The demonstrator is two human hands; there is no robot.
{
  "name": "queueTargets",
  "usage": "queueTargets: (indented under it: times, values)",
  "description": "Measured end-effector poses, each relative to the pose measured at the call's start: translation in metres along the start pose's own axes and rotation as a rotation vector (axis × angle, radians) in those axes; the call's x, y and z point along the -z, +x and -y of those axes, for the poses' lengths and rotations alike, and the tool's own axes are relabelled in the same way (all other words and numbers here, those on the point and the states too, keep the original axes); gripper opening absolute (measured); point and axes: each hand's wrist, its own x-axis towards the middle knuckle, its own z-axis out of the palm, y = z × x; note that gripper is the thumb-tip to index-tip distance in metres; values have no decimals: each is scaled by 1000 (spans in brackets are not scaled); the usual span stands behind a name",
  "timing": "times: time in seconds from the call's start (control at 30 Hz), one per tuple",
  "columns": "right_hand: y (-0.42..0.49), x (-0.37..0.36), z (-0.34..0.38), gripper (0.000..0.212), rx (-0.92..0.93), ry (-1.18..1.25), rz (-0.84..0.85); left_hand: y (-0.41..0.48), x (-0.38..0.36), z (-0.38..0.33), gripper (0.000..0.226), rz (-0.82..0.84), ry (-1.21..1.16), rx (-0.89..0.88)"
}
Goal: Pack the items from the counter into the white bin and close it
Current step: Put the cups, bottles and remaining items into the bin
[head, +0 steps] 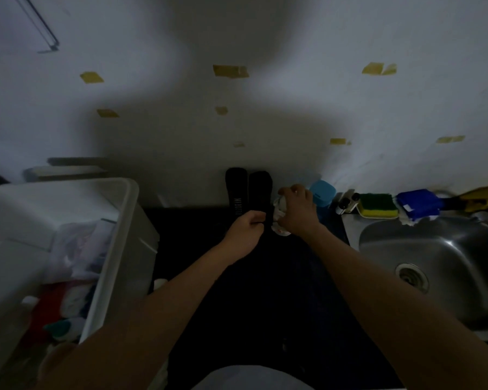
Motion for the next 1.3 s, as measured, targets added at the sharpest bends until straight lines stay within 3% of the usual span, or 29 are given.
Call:
queueTargets:
  times: [0.57,0.8,0.93,1.17,1.3]
  values:
    - [-43,-12,4,69,18,108,26,-17,14,25,35,-7,-6,-15]
    - [-61,15,39,72,195,300,100,-28,43,32,46,6,-39,-98]
    - [-68,40,73,67,329,373,37,-43,71,31,57,103,-88,-201]
    - [-72,78,134,65,420,419,27,-78,120,14,93,129,40,-331]
    - [-79,86,175,63,505,469,17,-99,148,11,75,-6,-1,-385]
